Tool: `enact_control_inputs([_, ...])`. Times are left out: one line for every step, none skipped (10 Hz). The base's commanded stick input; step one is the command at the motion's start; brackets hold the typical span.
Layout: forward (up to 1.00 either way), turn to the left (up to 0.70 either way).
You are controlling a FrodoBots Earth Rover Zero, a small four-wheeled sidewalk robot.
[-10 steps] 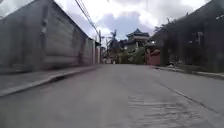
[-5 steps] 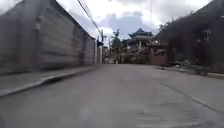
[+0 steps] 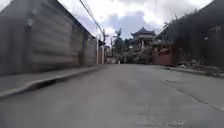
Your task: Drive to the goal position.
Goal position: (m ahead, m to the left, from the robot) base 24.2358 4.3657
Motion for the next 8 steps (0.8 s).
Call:
enact_control_inputs([1.00,-0.02])
enact_control_inputs([1.00,0.00])
enact_control_inputs([1.00,-0.02])
enact_control_inputs([1.00,-0.02])
enact_control_inputs([1.00,0.00])
enact_control_inputs([1.00,-0.02])
enact_control_inputs([1.00,-0.02])
enact_control_inputs([1.00,0.00])
